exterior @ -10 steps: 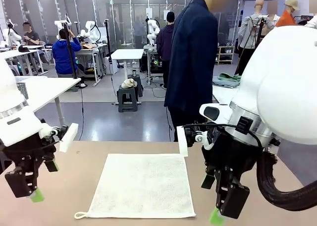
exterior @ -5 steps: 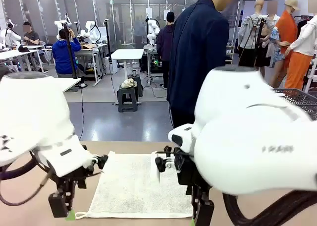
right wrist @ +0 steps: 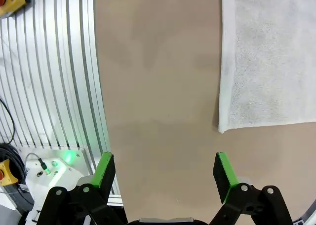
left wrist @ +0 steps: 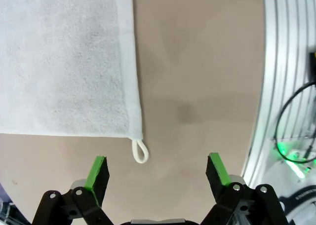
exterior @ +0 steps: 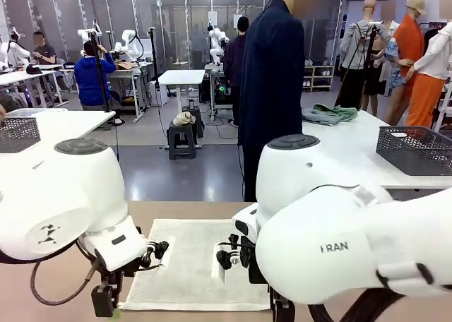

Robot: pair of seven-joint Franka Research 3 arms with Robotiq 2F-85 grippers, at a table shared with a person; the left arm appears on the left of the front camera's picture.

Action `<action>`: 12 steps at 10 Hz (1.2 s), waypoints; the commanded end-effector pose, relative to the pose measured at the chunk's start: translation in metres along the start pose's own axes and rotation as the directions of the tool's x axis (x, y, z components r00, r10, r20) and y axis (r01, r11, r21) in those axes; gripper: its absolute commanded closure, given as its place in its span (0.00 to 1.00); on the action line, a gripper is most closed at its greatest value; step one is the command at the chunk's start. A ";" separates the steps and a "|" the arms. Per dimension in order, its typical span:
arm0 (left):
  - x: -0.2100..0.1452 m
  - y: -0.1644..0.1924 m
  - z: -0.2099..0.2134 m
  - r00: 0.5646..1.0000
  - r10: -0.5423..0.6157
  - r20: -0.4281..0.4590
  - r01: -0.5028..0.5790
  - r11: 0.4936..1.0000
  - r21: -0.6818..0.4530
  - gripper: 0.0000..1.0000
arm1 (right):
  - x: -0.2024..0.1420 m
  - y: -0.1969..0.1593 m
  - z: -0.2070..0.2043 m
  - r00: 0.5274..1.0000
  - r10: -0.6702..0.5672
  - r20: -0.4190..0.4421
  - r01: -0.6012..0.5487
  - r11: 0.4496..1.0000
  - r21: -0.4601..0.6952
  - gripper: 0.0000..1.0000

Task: Fold the towels and place them in the basket.
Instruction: When a person lays out a Towel with hook on the table, fold it in half twice.

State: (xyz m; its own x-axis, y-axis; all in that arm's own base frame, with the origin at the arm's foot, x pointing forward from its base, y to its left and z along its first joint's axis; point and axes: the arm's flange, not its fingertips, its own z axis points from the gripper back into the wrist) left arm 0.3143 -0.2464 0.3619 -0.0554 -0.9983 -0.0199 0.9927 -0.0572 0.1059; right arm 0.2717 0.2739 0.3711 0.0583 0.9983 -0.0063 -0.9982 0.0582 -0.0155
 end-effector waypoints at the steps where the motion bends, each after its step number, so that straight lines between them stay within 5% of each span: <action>1: -0.031 -0.034 -0.040 1.000 0.021 -0.013 -0.021 0.998 0.057 0.00 | -0.016 0.002 -0.029 0.999 -0.032 0.007 0.032 0.999 -0.017 0.00; 10: -0.051 -0.026 -0.085 0.998 0.044 0.050 -0.042 0.999 -0.032 0.00 | -0.031 -0.031 -0.079 0.998 0.018 0.060 -0.018 1.000 0.004 0.00; 11: -0.018 0.029 -0.076 0.997 0.081 0.019 -0.081 0.996 -0.025 0.00 | -0.009 -0.043 -0.064 0.999 -0.036 0.024 0.036 0.999 0.025 0.00; 12: -0.018 0.029 -0.076 0.997 0.081 0.019 -0.081 0.996 -0.025 0.00 | -0.009 -0.043 -0.064 0.999 -0.036 0.024 0.036 0.999 0.025 0.00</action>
State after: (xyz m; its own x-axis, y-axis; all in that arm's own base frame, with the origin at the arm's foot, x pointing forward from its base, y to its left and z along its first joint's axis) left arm 0.3528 -0.2291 0.2882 0.0133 -0.9999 0.0063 0.9967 0.0138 0.0801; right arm 0.3167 0.2619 0.3051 0.0794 0.9966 0.0229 -0.9968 0.0793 0.0055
